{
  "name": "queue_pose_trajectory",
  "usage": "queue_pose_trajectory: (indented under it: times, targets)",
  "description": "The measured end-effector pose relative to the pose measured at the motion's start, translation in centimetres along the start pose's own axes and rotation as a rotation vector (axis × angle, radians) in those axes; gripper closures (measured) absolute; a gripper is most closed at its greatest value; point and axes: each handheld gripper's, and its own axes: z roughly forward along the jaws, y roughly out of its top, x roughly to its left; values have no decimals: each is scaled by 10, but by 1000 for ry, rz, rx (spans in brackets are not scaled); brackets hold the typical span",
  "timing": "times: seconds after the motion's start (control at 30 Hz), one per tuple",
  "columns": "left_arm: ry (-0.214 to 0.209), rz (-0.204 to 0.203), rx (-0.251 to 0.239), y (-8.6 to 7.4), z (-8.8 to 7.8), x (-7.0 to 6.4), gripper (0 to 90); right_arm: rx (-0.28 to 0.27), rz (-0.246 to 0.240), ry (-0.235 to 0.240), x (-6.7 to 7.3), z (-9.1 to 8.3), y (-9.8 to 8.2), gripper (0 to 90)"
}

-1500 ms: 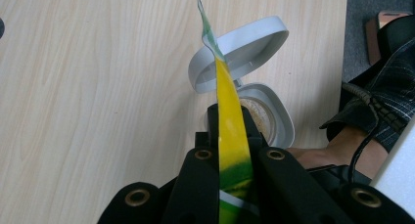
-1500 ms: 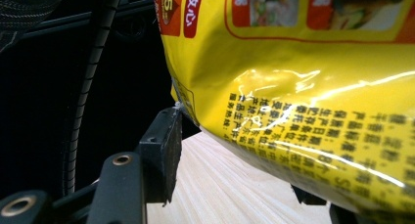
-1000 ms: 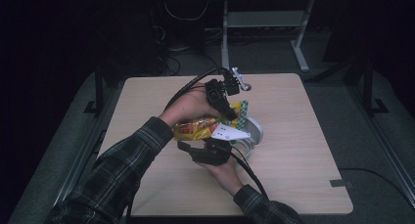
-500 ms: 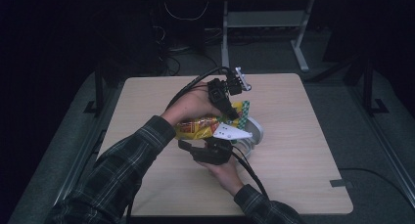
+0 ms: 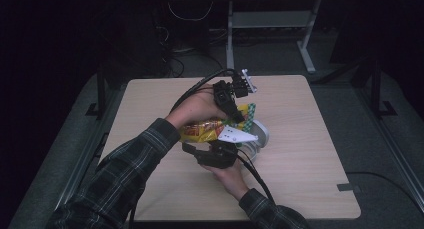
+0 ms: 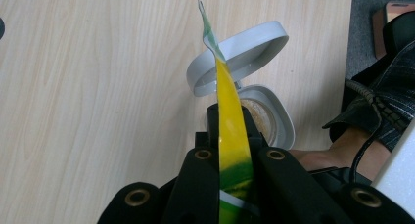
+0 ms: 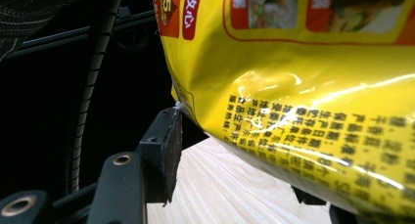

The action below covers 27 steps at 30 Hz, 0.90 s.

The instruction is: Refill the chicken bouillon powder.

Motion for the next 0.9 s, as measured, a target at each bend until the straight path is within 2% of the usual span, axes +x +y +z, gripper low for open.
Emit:
queue_pose_trajectory:
  times: [0.9]
  targets:
    - [-2,10,6,2,1,0,899,-2,2,0,0,-1,0,440]
